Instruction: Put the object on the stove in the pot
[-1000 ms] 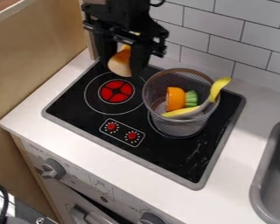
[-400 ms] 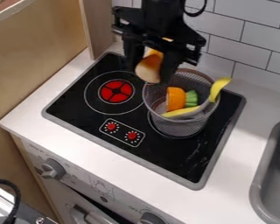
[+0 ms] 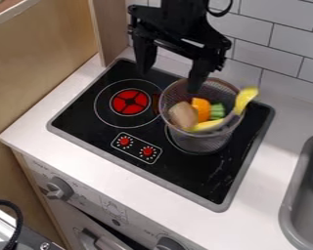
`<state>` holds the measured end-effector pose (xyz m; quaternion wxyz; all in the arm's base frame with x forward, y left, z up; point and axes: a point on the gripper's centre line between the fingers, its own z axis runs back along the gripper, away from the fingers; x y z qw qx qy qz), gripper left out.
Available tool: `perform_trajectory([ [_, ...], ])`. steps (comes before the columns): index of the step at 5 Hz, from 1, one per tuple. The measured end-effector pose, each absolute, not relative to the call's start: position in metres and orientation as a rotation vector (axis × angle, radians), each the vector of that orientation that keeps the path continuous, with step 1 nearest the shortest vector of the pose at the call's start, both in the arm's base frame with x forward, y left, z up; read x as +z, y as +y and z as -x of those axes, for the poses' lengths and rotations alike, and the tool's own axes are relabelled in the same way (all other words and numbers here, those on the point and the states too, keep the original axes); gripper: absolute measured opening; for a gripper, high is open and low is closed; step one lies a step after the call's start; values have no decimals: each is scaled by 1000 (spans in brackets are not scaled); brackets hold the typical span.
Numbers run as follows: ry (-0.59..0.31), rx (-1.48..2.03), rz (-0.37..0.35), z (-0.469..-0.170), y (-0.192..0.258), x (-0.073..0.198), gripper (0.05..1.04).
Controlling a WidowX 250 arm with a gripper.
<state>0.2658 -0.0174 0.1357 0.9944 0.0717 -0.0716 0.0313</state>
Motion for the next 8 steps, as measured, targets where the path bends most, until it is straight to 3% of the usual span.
perform_trajectory([
  [3, -116, 50, -133, -256, -7, 144, 999],
  [6, -211, -21, -102, -237, 30, 146, 999],
  [8, -221, -53, -142, -232, 54, 132, 999],
])
